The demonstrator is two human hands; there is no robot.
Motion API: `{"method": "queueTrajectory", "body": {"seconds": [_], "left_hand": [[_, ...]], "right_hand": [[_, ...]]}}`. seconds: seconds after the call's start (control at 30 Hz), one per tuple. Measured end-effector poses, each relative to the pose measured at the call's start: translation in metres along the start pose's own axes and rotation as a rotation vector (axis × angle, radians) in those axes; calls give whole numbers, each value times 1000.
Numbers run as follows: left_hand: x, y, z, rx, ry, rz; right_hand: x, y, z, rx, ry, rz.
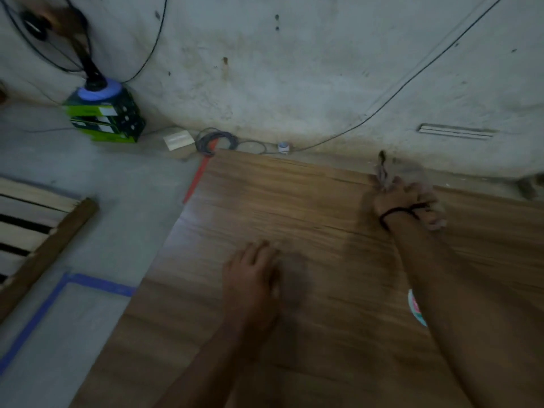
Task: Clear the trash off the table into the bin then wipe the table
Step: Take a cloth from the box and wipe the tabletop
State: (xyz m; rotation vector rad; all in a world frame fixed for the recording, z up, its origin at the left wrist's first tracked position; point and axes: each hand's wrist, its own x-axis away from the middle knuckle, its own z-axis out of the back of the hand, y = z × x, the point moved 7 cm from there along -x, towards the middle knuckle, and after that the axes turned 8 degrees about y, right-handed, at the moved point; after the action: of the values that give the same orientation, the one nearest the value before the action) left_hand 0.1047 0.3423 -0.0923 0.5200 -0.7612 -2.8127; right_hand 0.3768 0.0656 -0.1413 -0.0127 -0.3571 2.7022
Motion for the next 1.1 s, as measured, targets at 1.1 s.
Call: {"method": "queueTrajectory", "body": {"seconds": [1.1], "left_hand": [[-15,-69,18,-356,56,69]], "right_hand": [[240,-236,-38,104,-238,1150]]}}
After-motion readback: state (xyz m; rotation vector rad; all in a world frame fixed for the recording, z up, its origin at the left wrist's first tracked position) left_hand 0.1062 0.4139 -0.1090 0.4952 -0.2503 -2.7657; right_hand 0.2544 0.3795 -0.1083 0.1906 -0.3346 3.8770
